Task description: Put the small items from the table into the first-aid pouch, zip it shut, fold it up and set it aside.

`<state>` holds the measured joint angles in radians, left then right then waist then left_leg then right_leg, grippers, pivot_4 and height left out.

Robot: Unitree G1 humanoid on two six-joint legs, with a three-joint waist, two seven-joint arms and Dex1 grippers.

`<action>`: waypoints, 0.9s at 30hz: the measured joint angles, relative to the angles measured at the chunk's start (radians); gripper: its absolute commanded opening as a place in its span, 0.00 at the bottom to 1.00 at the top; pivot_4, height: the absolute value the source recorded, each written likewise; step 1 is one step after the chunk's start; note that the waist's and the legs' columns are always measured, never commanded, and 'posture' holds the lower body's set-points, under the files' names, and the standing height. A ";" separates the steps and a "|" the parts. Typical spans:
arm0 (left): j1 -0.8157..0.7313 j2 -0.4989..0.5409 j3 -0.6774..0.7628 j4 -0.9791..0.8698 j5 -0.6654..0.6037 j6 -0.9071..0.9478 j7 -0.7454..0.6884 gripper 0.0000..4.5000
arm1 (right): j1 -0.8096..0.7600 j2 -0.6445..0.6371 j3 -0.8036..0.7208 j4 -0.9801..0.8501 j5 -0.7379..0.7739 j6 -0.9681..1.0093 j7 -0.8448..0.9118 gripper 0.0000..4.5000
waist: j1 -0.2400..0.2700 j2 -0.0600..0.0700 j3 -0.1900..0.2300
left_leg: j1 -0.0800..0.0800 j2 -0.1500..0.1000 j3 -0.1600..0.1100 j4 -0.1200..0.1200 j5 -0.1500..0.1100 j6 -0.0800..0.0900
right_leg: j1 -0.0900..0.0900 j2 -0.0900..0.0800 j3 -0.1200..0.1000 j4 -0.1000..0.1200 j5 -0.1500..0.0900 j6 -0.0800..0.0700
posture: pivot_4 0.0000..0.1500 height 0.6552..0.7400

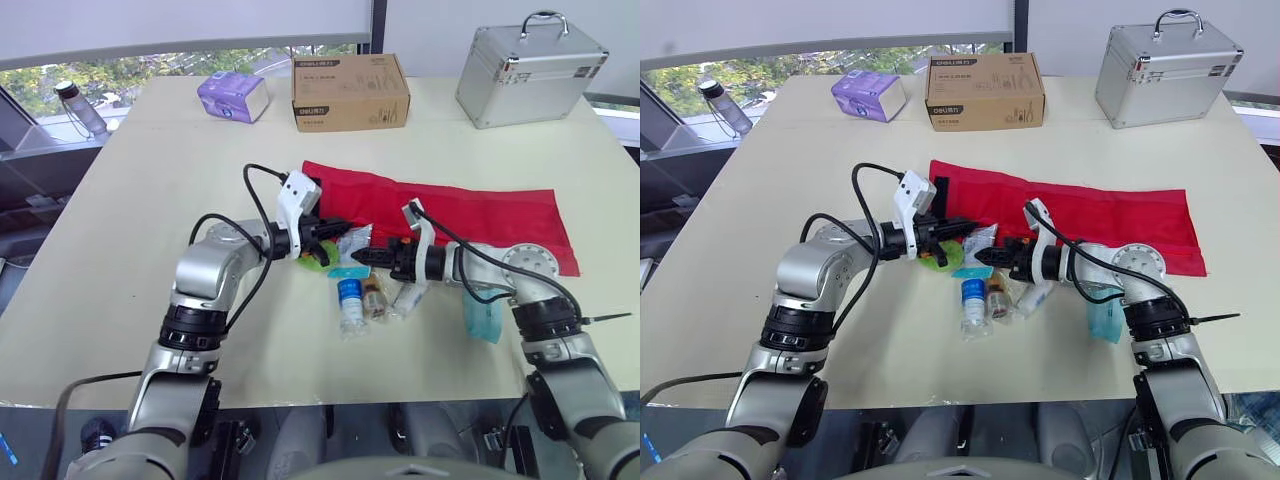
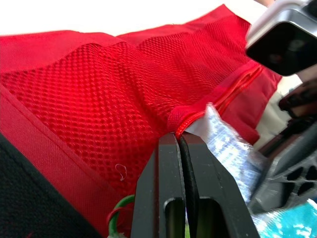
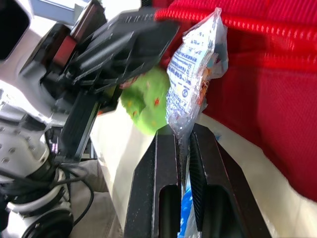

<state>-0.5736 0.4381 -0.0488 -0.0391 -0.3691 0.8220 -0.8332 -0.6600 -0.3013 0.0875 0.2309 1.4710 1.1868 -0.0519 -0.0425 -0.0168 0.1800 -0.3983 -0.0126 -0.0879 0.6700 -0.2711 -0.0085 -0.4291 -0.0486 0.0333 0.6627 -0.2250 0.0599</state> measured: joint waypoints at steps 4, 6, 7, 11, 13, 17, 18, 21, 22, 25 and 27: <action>0.015 0.020 0.001 -0.018 -0.008 0.000 0.000 0.00 | -0.046 0.061 -0.033 0.081 -0.081 0.016 -0.001 0.00 | -0.001 0.000 0.000 | 0.000 0.000 0.000 0.000 0.000 0.000 | 0.000 0.000 0.000 0.000 0.000 0.000 | 1.00 1.00; 0.019 0.031 0.003 -0.019 -0.015 0.000 0.000 0.00 | -0.069 0.084 -0.062 0.121 -0.119 0.028 0.001 0.00 | -0.001 0.000 0.000 | 0.000 0.000 0.000 0.000 0.000 0.000 | 0.000 0.000 0.000 0.001 0.000 0.000 | 1.00 1.00; 0.019 0.031 0.003 -0.019 -0.016 0.000 0.000 0.00 | -0.070 0.084 -0.063 0.122 -0.121 0.028 0.001 0.00 | -0.001 0.000 0.000 | 0.000 0.000 0.000 0.000 0.000 0.000 | 0.000 0.000 0.000 0.000 0.000 0.000 | 1.00 1.00; 0.024 0.049 0.006 -0.023 -0.029 0.003 -0.001 0.00 | -0.100 0.104 -0.106 0.152 -0.186 0.035 0.003 0.00 | -0.001 0.001 0.000 | 0.001 0.000 0.000 0.000 0.000 0.000 | 0.000 0.000 0.000 0.001 0.000 0.000 | 1.00 1.00; 0.030 0.057 0.006 -0.029 -0.033 0.007 -0.003 0.00 | -0.103 0.113 -0.121 0.161 -0.200 0.036 0.004 0.00 | -0.002 0.001 -0.001 | 0.001 0.000 0.000 0.000 0.000 0.000 | 0.000 0.000 0.000 0.001 0.000 0.000 | 1.00 1.00; 0.040 0.086 0.002 -0.030 -0.045 0.016 -0.017 0.00 | -0.114 0.127 -0.173 0.176 -0.234 0.035 0.004 0.00 | -0.002 0.001 -0.001 | 0.001 0.000 0.000 0.000 0.000 0.000 | 0.000 0.000 0.000 0.001 0.000 0.000 | 1.00 1.00; 0.041 0.087 0.000 -0.030 -0.048 0.016 -0.019 0.00 | -0.117 0.128 -0.179 0.177 -0.245 0.035 0.004 0.00 | -0.002 0.001 -0.001 | 0.001 0.000 0.000 0.000 0.000 0.000 | 0.000 0.000 0.000 0.001 0.000 0.000 | 1.00 1.00; 0.041 0.099 -0.003 -0.030 -0.049 0.016 -0.021 0.00 | -0.122 0.131 -0.180 0.174 -0.282 0.035 0.019 0.00 | -0.002 0.001 -0.001 | 0.001 0.000 0.000 0.000 0.000 0.000 | 0.000 0.000 0.000 0.001 0.000 0.000 | 1.00 1.00; 0.041 0.100 -0.003 -0.030 -0.049 0.016 -0.022 0.00 | -0.122 0.132 -0.180 0.172 -0.291 0.035 0.026 0.00 | -0.002 0.001 -0.001 | 0.001 0.000 0.000 0.000 0.000 0.000 | 0.000 0.000 0.000 0.001 0.000 0.000 | 1.00 1.00; 0.040 0.100 -0.006 -0.030 -0.049 0.018 -0.020 0.00 | -0.117 0.130 -0.150 0.132 -0.355 0.023 0.065 0.17 | -0.002 0.001 -0.001 | 0.001 0.000 0.000 0.000 0.000 0.000 | 0.000 0.000 0.000 0.001 0.000 0.000 | 1.00 1.00; 0.035 0.092 -0.009 -0.027 -0.050 0.030 -0.013 0.00 | -0.098 0.118 -0.095 0.073 -0.439 -0.013 0.099 0.33 | -0.002 0.001 -0.001 | 0.001 0.000 0.000 0.000 0.000 0.000 | 0.000 0.000 0.000 0.001 0.000 0.000 | 1.00 1.00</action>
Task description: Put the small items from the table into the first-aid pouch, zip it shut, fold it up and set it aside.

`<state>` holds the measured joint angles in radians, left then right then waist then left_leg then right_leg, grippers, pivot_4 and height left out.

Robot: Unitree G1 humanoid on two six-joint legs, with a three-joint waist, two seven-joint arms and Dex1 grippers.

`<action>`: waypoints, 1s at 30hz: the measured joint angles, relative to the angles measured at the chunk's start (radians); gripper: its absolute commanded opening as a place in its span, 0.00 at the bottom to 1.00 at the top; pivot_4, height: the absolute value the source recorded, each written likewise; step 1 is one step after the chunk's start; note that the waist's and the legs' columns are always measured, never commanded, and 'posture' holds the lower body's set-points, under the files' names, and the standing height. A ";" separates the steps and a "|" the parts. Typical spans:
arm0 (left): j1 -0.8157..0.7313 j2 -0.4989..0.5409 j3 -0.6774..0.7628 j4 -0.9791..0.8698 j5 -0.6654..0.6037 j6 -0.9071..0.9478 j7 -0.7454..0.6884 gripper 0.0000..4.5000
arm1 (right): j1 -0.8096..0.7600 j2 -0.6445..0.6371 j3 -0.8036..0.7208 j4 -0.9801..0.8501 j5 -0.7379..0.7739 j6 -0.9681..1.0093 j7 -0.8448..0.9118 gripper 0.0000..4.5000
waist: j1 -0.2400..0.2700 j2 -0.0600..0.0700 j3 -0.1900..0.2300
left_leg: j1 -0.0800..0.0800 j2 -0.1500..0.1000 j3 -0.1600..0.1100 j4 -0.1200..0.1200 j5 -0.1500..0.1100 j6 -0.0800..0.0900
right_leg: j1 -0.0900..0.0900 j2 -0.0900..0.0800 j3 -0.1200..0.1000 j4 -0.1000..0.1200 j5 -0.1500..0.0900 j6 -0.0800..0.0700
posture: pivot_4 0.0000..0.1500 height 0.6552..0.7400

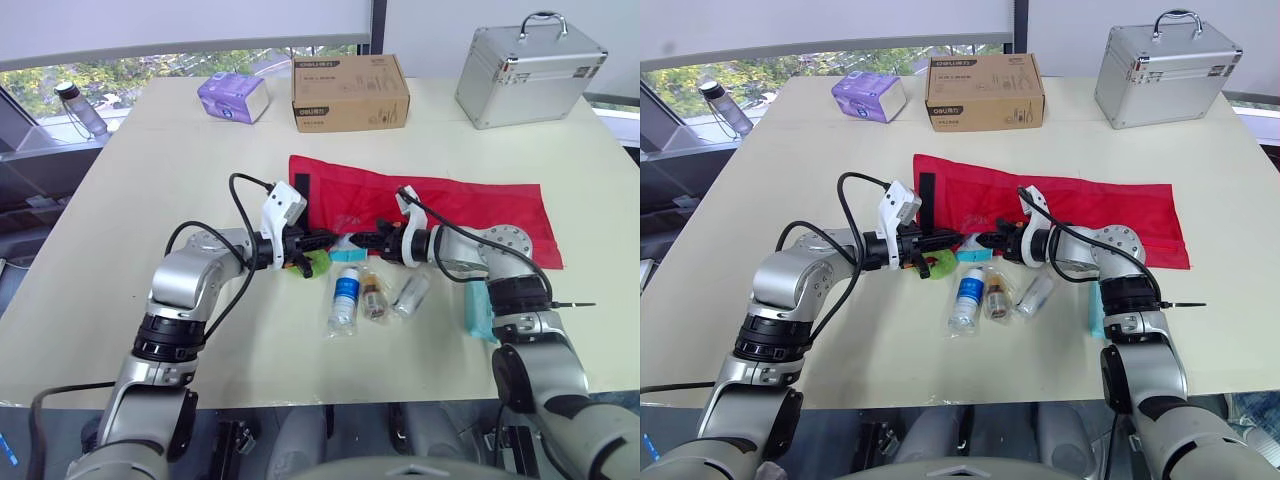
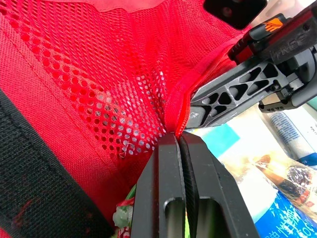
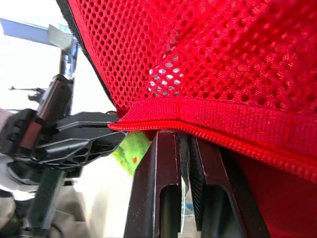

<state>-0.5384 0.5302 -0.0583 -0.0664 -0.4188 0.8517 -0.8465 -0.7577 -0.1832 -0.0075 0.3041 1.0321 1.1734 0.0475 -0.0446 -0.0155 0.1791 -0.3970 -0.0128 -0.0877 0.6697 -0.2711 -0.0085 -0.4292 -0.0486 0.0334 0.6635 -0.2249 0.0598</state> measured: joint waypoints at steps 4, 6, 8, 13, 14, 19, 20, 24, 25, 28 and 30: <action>-0.012 -0.009 -0.016 0.005 -0.001 0.021 0.007 0.00 | 0.037 -0.047 0.108 -0.147 -0.119 -0.061 0.092 0.71 | 0.001 0.000 0.000 | 0.000 0.000 0.000 0.000 0.000 0.000 | 0.000 0.000 0.000 0.000 0.000 0.000 | 1.00 1.00; -0.024 -0.010 -0.020 0.013 -0.002 0.034 0.014 0.00 | 0.067 -0.117 0.175 -0.263 -0.190 -0.101 0.147 0.71 | 0.005 0.000 0.000 | -0.001 -0.001 -0.001 0.000 0.000 0.000 | 0.000 -0.001 0.000 0.000 0.000 0.000 | 1.00 1.00; -0.036 -0.006 -0.017 0.035 -0.007 0.052 0.015 0.00 | 0.102 -0.230 0.199 -0.384 -0.254 -0.128 0.211 0.71 | 0.008 0.000 0.000 | -0.001 -0.002 -0.001 0.000 0.000 0.000 | 0.000 -0.001 -0.001 -0.001 0.000 0.000 | 1.00 1.00; -0.056 -0.002 -0.012 0.061 -0.015 0.092 0.017 0.00 | 0.162 -0.351 0.210 -0.548 -0.333 -0.159 0.313 0.34 | -0.004 0.000 0.000 | 0.000 0.000 -0.001 0.000 0.000 0.000 | 0.000 0.000 -0.001 0.000 0.000 0.000 | 1.00 1.00; -0.063 -0.002 -0.012 0.061 -0.018 0.102 0.017 0.00 | 0.172 -0.351 0.219 -0.567 -0.341 -0.159 0.330 0.21 | -0.004 0.000 0.000 | 0.000 0.000 -0.001 0.000 0.000 0.000 | 0.000 0.001 -0.001 0.000 0.000 0.000 | 1.00 1.00; -0.075 0.009 -0.010 0.083 -0.031 0.125 0.012 0.00 | 0.164 -0.328 0.284 -0.594 -0.398 -0.176 0.395 0.00 | 0.000 0.000 0.000 | 0.000 0.000 -0.001 0.000 0.000 0.000 | -0.001 0.000 -0.001 -0.001 0.000 0.000 | 1.00 1.00; -0.075 0.015 -0.009 0.089 -0.034 0.125 0.009 0.00 | 0.153 -0.315 0.306 -0.580 -0.418 -0.182 0.408 0.00 | 0.000 0.000 0.000 | 0.000 0.000 -0.001 0.000 0.000 0.000 | -0.001 0.000 -0.001 -0.001 0.000 0.000 | 1.00 1.00; -0.087 0.025 -0.011 0.100 -0.036 0.124 -0.005 0.00 | 0.098 -0.260 0.377 -0.501 -0.487 -0.209 0.454 0.00 | 0.001 0.000 0.000 | 0.000 0.000 -0.001 0.000 0.000 -0.001 | -0.001 0.000 -0.001 -0.001 0.000 0.000 | 1.00 1.00; -0.088 0.028 -0.011 0.102 -0.036 0.124 -0.007 0.00 | 0.078 -0.252 0.404 -0.478 -0.516 -0.224 0.475 0.00 | 0.002 0.000 0.000 | 0.000 0.000 -0.001 0.000 0.001 -0.001 | -0.001 0.000 -0.001 -0.001 0.000 0.000 | 1.00 1.00; -0.088 0.028 -0.012 0.106 -0.036 0.124 -0.008 0.00 | 0.052 -0.228 0.444 -0.430 -0.566 -0.244 0.511 0.00 | 0.002 0.000 0.000 | -0.001 0.000 -0.001 0.000 0.001 -0.002 | -0.001 0.000 -0.001 -0.001 0.000 0.000 | 1.00 1.00; -0.088 0.027 -0.013 0.108 -0.036 0.124 -0.008 0.00 | 0.040 -0.214 0.483 -0.395 -0.609 -0.261 0.536 0.00 | 0.002 0.000 0.000 | -0.001 0.000 -0.001 0.000 0.002 -0.004 | -0.001 0.000 -0.001 -0.001 0.000 0.000 | 1.00 1.00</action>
<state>-0.6269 0.5577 -0.0711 0.0418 -0.4549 0.9760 -0.8548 -0.7174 -0.3974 0.4755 -0.0904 0.4235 0.9127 0.5830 -0.0430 -0.0155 0.1792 -0.3977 -0.0133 -0.0888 0.6696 -0.2692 -0.0121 -0.4299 -0.0490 0.0326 0.6627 -0.2250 0.0598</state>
